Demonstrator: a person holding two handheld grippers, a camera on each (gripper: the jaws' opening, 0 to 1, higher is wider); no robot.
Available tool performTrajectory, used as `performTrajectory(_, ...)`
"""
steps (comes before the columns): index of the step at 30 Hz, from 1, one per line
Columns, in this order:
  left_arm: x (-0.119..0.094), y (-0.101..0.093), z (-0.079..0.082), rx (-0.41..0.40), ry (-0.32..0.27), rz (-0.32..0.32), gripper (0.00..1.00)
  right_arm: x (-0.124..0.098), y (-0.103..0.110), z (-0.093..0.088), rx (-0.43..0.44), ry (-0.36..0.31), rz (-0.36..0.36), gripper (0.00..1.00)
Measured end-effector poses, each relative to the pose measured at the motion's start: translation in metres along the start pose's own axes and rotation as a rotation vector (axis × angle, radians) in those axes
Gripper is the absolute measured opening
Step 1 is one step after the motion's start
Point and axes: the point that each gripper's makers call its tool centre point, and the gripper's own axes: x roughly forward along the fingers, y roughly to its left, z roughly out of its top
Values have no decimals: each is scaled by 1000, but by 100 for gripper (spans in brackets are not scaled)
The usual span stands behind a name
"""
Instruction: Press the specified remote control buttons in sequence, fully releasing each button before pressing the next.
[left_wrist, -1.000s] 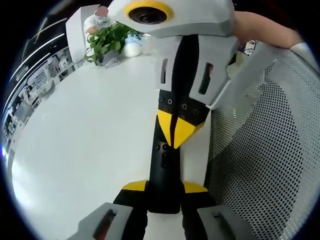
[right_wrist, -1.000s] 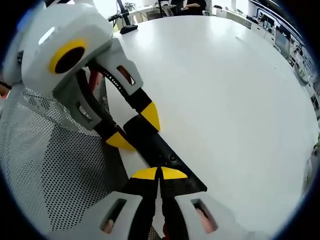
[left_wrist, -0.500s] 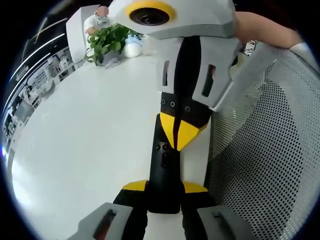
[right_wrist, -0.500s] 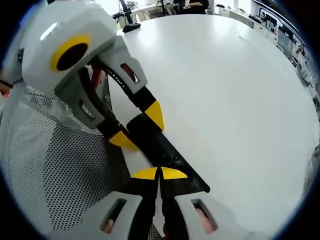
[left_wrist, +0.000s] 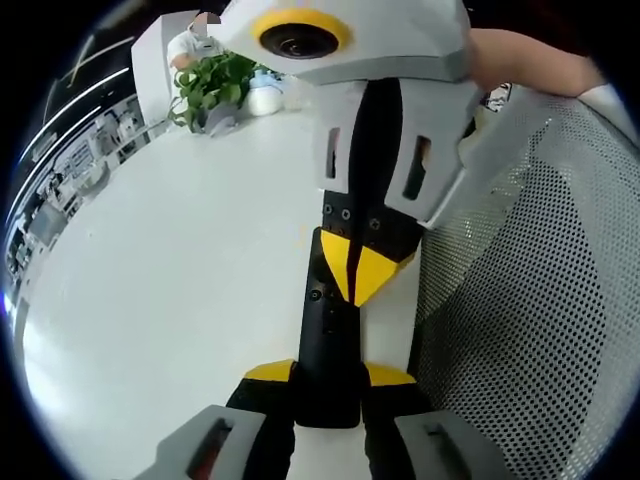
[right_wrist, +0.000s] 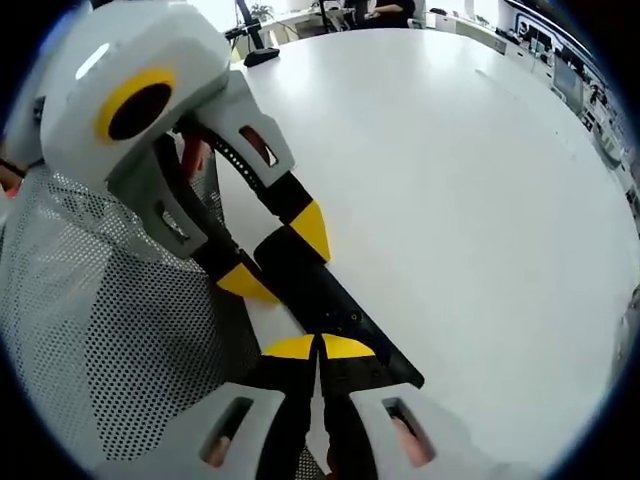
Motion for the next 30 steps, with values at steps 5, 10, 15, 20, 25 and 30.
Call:
performTrajectory(5,1,0,1,0,-6,1,25,0,0,0,30,-1,14,0)
performTrajectory(10,1,0,1,0,-14,-1,25,0,1,-1,23,3,16,0)
performTrajectory(15,1,0,1,1,-16,-1,25,0,1,-1,1,18,12,0)
performTrajectory(20,1,0,2,2,-18,-2,25,0,1,-1,6,20,11,0)
performTrajectory(25,1,0,2,4,-19,-2,25,-1,1,-1,6,20,14,0)
performTrajectory(30,1,0,2,4,-19,-3,25,0,1,-1,14,16,15,0)
